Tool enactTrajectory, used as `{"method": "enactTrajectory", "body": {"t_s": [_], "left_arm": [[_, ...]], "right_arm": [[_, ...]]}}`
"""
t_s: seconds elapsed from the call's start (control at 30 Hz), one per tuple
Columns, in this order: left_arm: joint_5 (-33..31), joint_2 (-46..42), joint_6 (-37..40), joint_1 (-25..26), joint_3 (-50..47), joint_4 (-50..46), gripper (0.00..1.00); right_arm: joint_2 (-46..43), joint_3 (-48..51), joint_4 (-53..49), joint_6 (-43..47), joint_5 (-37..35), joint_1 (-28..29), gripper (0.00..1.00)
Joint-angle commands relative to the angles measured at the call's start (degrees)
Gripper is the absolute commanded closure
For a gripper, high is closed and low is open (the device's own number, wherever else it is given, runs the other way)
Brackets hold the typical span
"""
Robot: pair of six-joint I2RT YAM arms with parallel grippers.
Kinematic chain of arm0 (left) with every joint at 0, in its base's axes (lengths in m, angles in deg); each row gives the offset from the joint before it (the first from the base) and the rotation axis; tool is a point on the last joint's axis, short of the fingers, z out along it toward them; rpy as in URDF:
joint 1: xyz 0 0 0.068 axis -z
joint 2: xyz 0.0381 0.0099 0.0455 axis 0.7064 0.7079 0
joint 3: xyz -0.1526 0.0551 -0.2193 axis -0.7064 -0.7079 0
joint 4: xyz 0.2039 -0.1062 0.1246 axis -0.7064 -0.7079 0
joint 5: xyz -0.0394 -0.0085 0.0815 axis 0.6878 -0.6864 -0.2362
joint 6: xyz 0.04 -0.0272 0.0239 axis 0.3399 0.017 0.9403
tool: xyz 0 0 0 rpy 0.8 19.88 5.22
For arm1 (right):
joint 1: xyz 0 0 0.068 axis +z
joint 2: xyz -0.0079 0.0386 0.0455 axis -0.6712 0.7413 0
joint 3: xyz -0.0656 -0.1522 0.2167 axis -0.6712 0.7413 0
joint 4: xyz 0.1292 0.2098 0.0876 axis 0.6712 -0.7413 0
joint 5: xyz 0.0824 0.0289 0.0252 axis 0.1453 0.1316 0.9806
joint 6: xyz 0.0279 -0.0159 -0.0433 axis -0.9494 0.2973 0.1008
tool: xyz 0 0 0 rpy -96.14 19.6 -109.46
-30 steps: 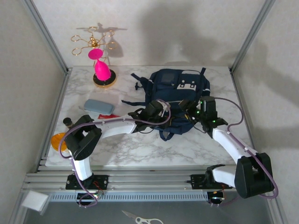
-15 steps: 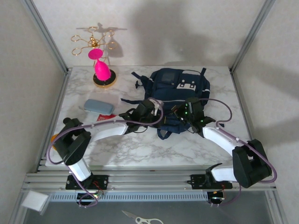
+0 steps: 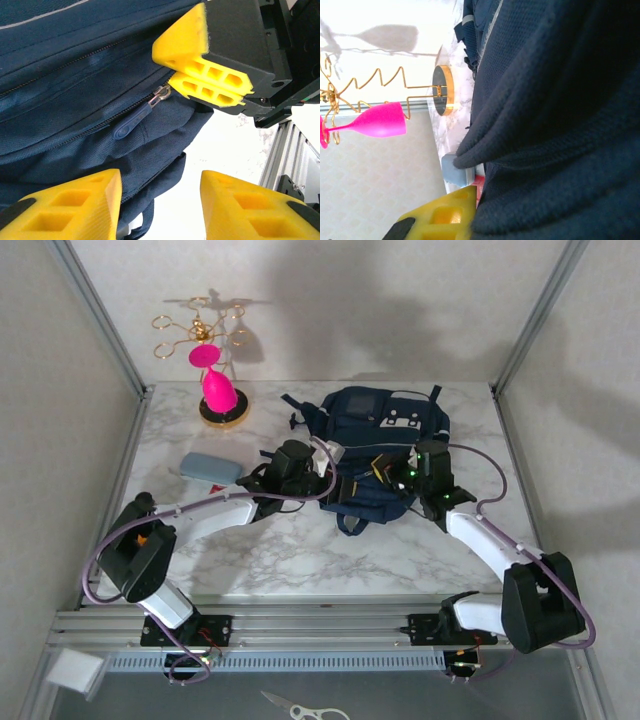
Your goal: Pack books, pencil case, and school supplies into a backpack
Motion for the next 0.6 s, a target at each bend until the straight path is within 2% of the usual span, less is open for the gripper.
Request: {"method": "enactTrajectory", "body": {"t_s": [0.0, 0.17, 0.3, 0.4, 0.57], "left_arm": [[1.2, 2.1, 2.7, 0.1, -0.7, 4.1, 0.53], [3.2, 6.0, 0.6, 0.0, 1.7, 7.6, 0.48], [1.7, 7.3, 0.3, 0.0, 2.9, 8.8, 0.44], [1.9, 7.9, -1.1, -0.1, 2.8, 11.9, 0.37], [0.8, 9.6, -2.0, -0.1, 5.1, 12.2, 0.40]], "right_arm": [[-2.3, -0.2, 6.1, -1.1, 3.2, -0.6, 1.00], [-1.7, 0.3, 7.6, -2.1, 4.6, -1.1, 1.00], [-1.7, 0.8, 8.0, -2.5, 4.5, -1.2, 1.00], [-1.5, 1.2, 8.8, -3.0, 4.6, -1.2, 1.00], [-1.3, 1.9, 9.3, -3.4, 4.7, -1.2, 1.00]]}}
